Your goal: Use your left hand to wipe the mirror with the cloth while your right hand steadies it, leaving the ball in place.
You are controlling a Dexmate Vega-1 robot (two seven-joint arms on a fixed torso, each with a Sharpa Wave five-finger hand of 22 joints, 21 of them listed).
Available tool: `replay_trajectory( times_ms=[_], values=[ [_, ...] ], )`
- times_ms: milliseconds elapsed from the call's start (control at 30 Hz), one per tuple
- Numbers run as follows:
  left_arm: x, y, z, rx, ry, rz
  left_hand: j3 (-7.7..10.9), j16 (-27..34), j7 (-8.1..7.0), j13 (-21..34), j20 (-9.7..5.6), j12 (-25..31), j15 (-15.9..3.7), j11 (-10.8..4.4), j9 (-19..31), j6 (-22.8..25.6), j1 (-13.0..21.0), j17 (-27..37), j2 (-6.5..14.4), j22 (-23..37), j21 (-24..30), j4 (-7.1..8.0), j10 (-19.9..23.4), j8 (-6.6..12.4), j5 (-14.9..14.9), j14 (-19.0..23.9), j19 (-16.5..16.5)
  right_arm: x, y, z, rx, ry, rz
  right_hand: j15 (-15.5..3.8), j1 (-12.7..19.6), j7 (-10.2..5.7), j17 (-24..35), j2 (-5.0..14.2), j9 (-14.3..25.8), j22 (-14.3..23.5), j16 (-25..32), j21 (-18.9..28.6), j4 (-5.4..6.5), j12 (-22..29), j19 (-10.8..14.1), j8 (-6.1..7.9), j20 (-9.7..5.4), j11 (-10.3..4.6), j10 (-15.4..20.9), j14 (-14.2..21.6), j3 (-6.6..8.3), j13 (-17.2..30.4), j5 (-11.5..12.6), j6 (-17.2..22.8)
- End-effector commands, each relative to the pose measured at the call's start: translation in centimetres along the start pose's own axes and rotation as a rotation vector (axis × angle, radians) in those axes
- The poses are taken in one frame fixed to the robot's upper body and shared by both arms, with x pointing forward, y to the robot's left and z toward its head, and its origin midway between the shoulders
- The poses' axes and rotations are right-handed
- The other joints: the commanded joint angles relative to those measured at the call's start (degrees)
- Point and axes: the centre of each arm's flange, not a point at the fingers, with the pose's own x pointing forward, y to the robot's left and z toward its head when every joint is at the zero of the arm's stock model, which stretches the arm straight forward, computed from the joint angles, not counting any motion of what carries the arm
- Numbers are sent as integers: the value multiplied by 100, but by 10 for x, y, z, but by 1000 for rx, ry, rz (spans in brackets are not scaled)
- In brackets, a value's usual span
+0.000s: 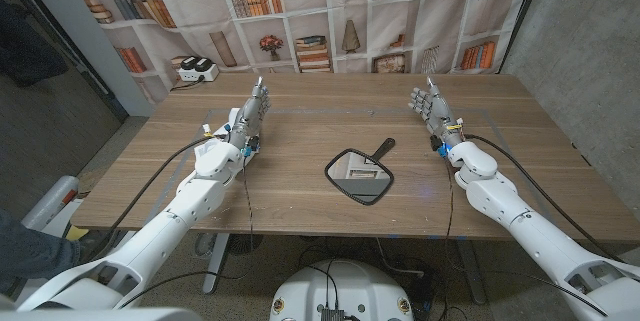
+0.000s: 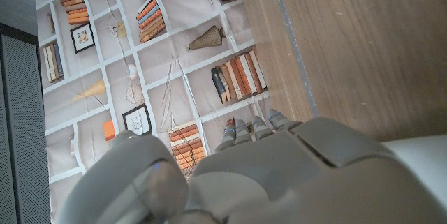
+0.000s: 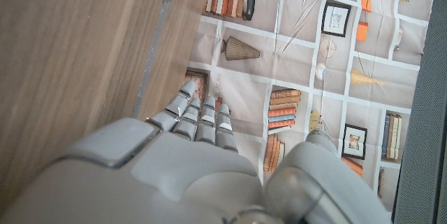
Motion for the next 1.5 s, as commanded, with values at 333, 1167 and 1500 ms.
replay_trajectory(
  times_ms=[333, 1167, 1500],
  values=[
    [-12, -6, 11, -20, -17, -20, -8, 29, -5, -5, 16, 41, -9, -36, 20, 35, 127, 13, 79, 9, -5, -49, 33, 36, 47, 33, -5, -18, 5, 1, -5, -36, -15, 9, 92, -30, 17, 23, 20, 16, 31, 2, -40, 38, 120, 33, -165, -11, 114, 108, 55, 26, 8, 105],
    [-28, 14, 38, 214, -29, -43, 83, 87, 72, -33, -269, 115, -27, 35, 27, 468, 604, -1, 272, 7, -22, -270, 531, 84, 4, 598, 543, -31, 25, 24, -75, -107, -1, -22, 100, -44, 27, 29, 23, 19, 42, -46, -58, 62, 236, 32, -176, -19, 223, 212, 37, 29, -21, 169],
    [-40, 16, 40, 328, -46, -18, 83, 80, 32, -34, -267, 114, -64, -3, 27, 573, 701, -2, 262, 6, -44, -323, 612, 96, -6, 679, 609, -32, 38, 32, -94, -134, 39, -17, 94, -42, 29, 31, 23, 19, 38, -68, -58, 62, 254, 32, -168, -7, 239, 224, 28, 30, -29, 189]
  ],
)
